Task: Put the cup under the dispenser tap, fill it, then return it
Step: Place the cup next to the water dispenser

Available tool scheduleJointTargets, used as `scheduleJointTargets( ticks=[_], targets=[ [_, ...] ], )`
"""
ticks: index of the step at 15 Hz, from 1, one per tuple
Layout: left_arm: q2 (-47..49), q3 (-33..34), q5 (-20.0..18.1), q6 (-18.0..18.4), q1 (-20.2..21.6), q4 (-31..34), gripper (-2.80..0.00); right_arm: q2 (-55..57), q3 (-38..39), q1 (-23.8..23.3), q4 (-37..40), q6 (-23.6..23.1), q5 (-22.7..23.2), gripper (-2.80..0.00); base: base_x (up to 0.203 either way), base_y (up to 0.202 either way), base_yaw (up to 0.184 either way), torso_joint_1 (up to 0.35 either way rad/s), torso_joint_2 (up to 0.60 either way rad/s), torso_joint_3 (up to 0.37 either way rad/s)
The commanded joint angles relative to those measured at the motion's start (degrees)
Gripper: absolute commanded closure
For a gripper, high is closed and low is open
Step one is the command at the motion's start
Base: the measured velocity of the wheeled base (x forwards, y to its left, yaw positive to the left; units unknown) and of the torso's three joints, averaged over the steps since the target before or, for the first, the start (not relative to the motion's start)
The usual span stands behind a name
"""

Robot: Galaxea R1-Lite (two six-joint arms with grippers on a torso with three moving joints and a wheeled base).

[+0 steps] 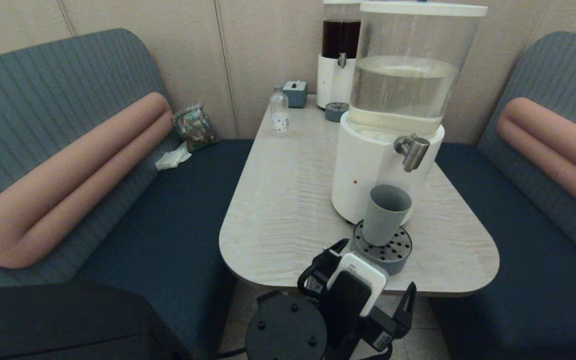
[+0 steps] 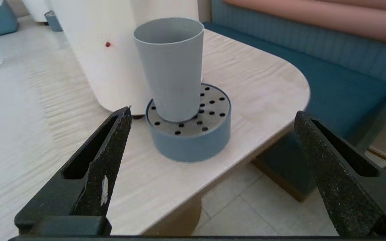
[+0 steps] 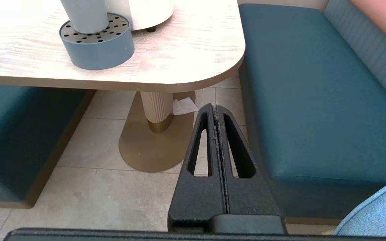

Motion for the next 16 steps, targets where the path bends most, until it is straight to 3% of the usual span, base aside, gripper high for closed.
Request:
scheduleJointTargets(
  ticks=[1, 8, 16],
  targets=[
    [-3.5, 2.2, 0.7, 0.1, -0.9, -0.5, -2.8, 0.0, 0.0, 0.0, 0.0, 0.0, 0.0, 0.0, 0.0, 0.0, 0.0, 0.0, 0.0, 0.0],
    [-9.1, 10.5, 4.3, -0.2, -3.6, -0.5, -2.8, 0.0, 0.0, 0.0, 0.0, 0.0, 0.0, 0.0, 0.0, 0.0, 0.0, 0.0, 0.0, 0.0],
    [-10.2, 10.0, 5.2, -0.3, -4.5, -0.5, -2.8, 0.0, 0.0, 0.0, 0.0, 0.0, 0.0, 0.0, 0.0, 0.0, 0.0, 0.0, 0.0, 0.0]
  ],
)
